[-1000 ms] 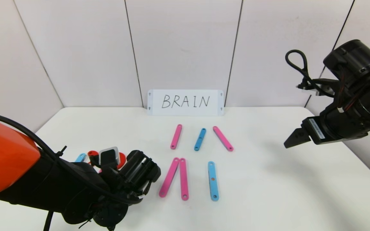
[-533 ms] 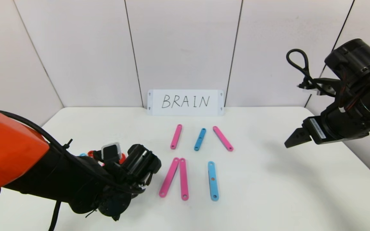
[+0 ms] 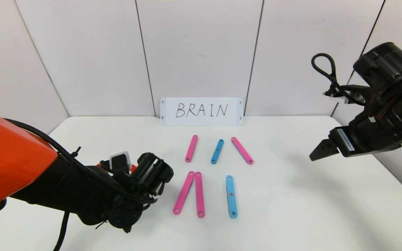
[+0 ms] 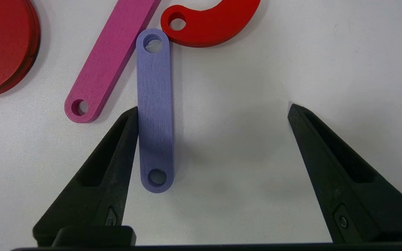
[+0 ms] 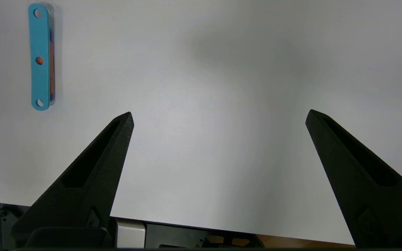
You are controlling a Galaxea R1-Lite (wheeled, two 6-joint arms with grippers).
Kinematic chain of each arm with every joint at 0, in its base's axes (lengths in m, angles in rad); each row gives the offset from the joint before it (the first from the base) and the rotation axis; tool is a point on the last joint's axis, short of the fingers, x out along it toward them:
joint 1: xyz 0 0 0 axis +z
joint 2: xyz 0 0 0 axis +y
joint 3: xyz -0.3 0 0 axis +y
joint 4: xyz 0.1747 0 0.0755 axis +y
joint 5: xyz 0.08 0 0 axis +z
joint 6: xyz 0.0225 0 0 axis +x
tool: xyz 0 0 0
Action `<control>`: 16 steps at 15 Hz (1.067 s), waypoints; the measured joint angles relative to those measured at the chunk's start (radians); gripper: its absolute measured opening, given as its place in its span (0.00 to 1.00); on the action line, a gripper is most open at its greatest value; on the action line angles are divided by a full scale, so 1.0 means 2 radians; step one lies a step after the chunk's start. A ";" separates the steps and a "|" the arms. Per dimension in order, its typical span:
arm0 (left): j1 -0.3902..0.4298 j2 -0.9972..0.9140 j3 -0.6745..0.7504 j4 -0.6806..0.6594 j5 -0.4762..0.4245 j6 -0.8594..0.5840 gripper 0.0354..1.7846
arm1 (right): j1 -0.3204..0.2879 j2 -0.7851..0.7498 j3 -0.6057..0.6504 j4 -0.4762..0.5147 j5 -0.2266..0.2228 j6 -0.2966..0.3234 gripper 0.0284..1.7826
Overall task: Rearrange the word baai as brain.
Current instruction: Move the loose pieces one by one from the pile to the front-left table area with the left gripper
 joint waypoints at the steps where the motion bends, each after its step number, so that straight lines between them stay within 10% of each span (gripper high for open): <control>1: -0.001 -0.002 0.000 0.001 0.000 0.000 0.82 | 0.000 0.000 0.000 0.000 0.000 0.000 0.97; 16: -0.011 -0.024 -0.008 0.000 0.000 0.015 0.93 | 0.000 0.000 0.001 0.000 -0.001 -0.002 0.97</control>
